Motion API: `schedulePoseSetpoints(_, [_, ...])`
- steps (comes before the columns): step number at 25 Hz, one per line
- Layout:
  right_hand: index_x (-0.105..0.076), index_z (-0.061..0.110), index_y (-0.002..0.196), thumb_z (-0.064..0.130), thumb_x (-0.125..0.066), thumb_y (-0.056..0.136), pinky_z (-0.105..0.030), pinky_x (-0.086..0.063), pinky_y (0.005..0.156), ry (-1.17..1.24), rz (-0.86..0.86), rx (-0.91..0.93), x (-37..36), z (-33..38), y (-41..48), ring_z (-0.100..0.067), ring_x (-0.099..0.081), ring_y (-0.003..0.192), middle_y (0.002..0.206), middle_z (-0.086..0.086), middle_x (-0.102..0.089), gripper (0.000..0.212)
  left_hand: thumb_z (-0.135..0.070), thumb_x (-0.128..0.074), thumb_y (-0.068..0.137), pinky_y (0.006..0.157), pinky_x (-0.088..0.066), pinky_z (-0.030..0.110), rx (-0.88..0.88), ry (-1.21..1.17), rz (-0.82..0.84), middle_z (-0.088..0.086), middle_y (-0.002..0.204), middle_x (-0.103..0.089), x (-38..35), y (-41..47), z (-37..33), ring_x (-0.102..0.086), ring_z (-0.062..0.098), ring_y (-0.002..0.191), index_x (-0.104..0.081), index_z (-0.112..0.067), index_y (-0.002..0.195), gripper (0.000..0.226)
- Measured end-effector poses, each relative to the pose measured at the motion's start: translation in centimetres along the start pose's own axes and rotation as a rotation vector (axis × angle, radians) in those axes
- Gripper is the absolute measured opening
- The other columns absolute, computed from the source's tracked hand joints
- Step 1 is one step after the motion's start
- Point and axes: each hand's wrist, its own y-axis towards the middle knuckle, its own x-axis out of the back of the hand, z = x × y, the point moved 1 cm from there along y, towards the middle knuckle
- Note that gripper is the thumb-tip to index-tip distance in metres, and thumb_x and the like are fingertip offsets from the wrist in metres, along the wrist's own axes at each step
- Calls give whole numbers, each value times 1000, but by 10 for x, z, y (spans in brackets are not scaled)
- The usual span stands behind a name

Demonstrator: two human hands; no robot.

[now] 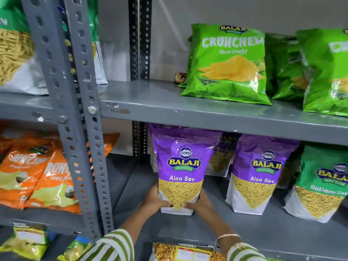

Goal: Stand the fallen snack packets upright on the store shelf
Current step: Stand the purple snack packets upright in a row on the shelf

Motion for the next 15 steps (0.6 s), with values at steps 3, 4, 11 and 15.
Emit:
schedulePoseSetpoints(3, [-41,13,125,60,-85,8,-27,-52,88,100,116,43,-20,21,-17,-13,-62,106,117,-3,-61,133,9,-77,58,69,-43,23,33,11,-15,2,89,-61,26,-7,10,-54,15,90,-48,-16,97,54])
schedulePoseSetpoints(4, [-38,9,126,58,-87,13,-24,-55,83,188,117,63,-21,39,-19,-10,-65,98,114,-4,-62,132,8,-78,58,71,-43,23,42,17,-17,3,90,-61,32,-9,12,-54,15,91,-48,-16,97,54])
schedulePoseSetpoints(11, [-53,4,125,68,-41,76,-39,-37,108,-706,-330,381,5,227,-33,-34,-49,124,133,-22,-54,81,4,-78,62,60,-43,12,31,71,-14,4,97,-58,44,-20,12,-49,11,93,-47,-14,99,52])
schedulePoseSetpoints(15, [-42,17,134,38,-55,86,-36,-35,109,-969,20,428,-34,257,-20,-29,-39,132,146,-10,-42,54,-5,-82,60,82,-45,26,75,115,-23,9,111,-62,45,-21,13,-51,15,93,-49,-10,110,60])
